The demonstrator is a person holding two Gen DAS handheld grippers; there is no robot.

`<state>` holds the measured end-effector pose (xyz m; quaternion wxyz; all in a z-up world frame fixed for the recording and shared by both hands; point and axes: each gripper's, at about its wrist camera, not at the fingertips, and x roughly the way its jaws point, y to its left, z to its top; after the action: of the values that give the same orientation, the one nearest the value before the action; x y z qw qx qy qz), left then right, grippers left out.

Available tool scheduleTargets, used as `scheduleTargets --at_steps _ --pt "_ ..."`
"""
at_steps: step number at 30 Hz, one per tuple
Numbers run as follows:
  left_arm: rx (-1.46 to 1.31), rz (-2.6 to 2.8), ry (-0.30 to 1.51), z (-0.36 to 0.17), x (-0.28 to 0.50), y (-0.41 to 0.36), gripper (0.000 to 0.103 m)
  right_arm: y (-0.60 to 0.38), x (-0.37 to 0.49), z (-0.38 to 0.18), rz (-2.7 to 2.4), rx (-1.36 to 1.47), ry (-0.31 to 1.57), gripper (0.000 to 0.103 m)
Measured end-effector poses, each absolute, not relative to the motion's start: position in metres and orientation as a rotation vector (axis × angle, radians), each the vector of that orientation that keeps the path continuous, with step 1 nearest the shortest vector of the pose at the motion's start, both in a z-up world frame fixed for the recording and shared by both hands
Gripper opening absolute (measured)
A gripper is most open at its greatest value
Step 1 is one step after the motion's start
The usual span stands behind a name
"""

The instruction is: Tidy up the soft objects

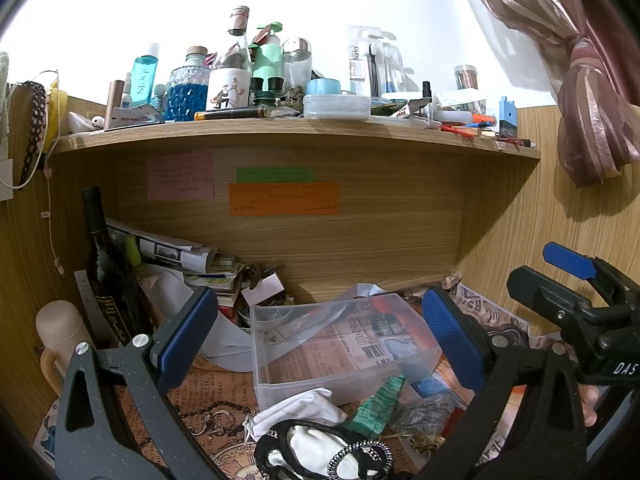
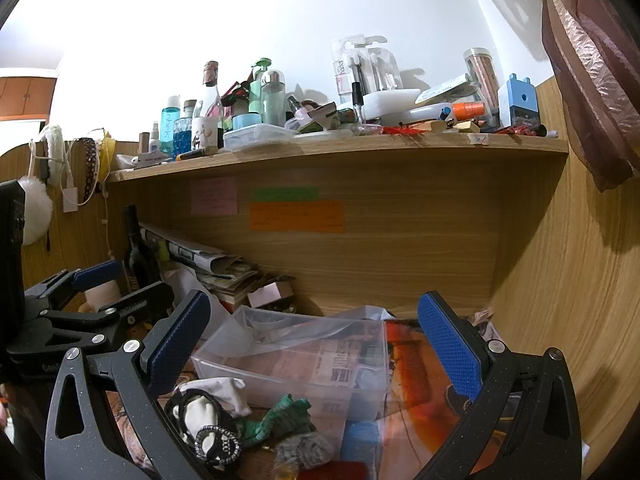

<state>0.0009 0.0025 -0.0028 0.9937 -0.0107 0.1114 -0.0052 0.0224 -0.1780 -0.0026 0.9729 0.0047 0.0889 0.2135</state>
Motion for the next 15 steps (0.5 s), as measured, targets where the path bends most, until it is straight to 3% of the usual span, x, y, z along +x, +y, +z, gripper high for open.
scheduleTargets --at_steps 15 --pt "-0.045 -0.022 0.307 -0.025 0.015 0.013 0.103 -0.186 0.037 -0.018 0.412 0.025 0.237 0.103"
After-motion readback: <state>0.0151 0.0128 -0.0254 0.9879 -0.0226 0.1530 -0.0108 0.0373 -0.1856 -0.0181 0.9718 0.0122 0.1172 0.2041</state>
